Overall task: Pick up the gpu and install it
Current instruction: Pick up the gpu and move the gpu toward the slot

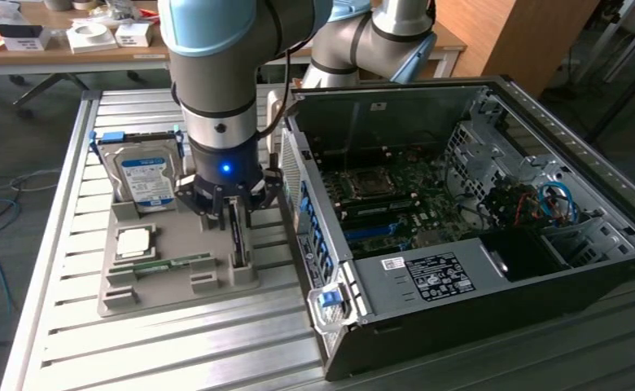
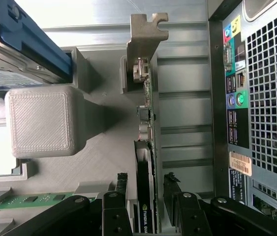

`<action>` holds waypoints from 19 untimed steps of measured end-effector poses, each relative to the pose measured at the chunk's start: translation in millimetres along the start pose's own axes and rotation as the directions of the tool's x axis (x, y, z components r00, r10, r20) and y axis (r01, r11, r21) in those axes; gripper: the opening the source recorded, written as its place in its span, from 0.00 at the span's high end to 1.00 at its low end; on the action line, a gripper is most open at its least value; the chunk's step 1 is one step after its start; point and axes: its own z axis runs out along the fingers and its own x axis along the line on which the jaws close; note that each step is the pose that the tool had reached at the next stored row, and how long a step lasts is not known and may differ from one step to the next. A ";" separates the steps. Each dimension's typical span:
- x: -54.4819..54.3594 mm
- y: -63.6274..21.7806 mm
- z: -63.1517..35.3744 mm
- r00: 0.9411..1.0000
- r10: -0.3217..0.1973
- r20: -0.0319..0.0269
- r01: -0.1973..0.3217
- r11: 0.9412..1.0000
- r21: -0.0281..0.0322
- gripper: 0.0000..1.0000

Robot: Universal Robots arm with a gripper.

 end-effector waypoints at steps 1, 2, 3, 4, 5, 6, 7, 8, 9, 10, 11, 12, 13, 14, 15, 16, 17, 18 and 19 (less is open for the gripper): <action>0.0 0.0 0.1 1.000 0.000 0.000 0.000 1.000 0.000 0.57; 0.0 0.0 0.1 1.000 0.000 0.000 0.000 1.000 0.000 0.57; 0.0 0.0 0.1 1.000 0.000 0.000 0.000 1.000 0.000 0.57; 0.0 0.0 0.1 1.000 0.000 0.000 0.000 1.000 0.000 0.57; 0.0 0.0 0.1 1.000 0.000 0.000 0.000 1.000 0.000 0.57; 0.0 0.0 0.0 1.000 0.000 0.000 0.000 1.000 0.000 0.57; -0.1 0.1 -0.4 1.000 0.000 0.000 0.000 1.000 0.000 0.57; -0.1 0.2 -2.5 1.000 0.000 0.000 0.000 1.000 0.000 0.57; 0.2 2.9 -2.3 1.000 0.000 0.000 0.000 1.000 0.000 0.57; 0.2 4.1 -2.2 1.000 0.000 0.000 0.000 1.000 0.000 0.57; 0.2 3.7 -2.3 1.000 0.000 0.000 0.000 1.000 0.000 0.57; 0.2 3.4 -2.3 1.000 0.000 0.000 0.000 1.000 0.000 0.57; 0.2 3.4 -2.3 1.000 0.000 0.000 0.000 1.000 0.000 0.57; 0.2 3.4 -2.3 1.000 0.000 0.000 0.000 1.000 0.000 0.57; 0.2 3.4 -2.2 1.000 0.000 0.000 0.000 1.000 0.000 0.57; 0.1 3.3 -2.2 1.000 0.000 0.000 0.000 1.000 0.000 0.57; 0.2 3.3 -2.2 1.000 0.000 0.000 0.000 1.000 0.000 0.57; 0.2 3.3 -2.2 1.000 0.000 0.000 0.000 1.000 0.000 0.57; 0.2 3.3 -2.2 1.000 0.000 0.000 0.000 1.000 0.000 0.57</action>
